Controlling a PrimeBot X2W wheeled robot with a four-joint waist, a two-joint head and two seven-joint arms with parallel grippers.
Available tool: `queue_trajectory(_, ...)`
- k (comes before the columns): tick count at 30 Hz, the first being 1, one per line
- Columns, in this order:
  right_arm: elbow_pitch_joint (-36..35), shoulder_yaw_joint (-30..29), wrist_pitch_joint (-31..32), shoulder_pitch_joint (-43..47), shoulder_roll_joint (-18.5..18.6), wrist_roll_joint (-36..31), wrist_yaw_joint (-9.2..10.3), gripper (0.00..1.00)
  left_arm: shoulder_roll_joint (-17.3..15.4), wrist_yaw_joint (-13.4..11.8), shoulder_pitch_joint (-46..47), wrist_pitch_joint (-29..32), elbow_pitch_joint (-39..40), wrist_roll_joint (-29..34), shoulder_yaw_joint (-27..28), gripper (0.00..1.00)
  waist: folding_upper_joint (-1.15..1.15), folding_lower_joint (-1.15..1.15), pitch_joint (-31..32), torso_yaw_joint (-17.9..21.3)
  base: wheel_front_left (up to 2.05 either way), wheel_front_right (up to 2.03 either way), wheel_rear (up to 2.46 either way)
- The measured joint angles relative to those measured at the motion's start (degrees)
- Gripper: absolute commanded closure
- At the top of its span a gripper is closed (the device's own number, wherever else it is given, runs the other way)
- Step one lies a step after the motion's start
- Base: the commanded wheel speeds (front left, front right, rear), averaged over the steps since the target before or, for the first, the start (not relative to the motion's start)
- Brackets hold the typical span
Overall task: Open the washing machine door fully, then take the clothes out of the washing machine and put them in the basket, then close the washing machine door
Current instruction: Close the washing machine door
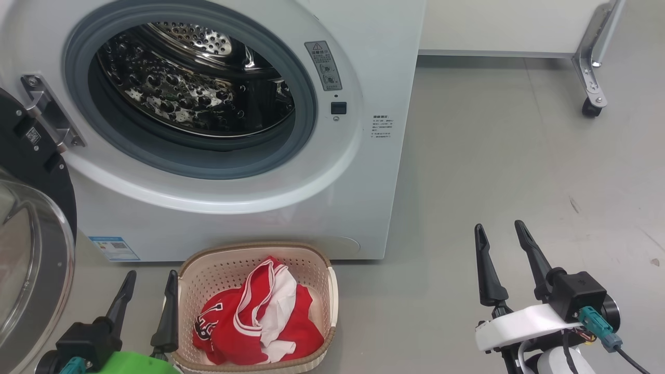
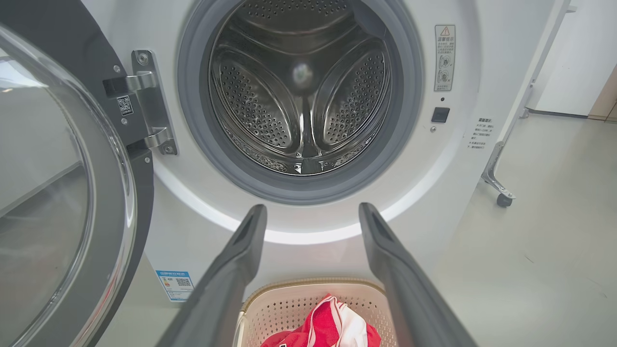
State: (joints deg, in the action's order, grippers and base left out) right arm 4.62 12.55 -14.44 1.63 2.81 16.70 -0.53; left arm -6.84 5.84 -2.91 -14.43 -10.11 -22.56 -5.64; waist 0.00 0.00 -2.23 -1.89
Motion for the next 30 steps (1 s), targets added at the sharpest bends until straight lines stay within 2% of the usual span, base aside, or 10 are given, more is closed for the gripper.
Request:
queue_trajectory(15, 0.09, -0.13, 0.00, 0.00, -0.08, -0.09, -0.42, 0.00, 0.66, 0.51, -0.10, 0.00, 0.07, 1.01, 1.23, 0.00, 0.00, 0.00, 0.20, -0.19, -0.83, 0.83, 0.00)
queue_trajectory(30, 0.36, -0.27, 0.00, 0.02, -0.18, -0.15, -0.58, 0.00, 0.96, 1.02, -0.34, -0.01, 1.90, 4.03, 1.11, 0.00, 0.00, 0.00, 0.20, -0.29, -1.37, 1.37, 0.00)
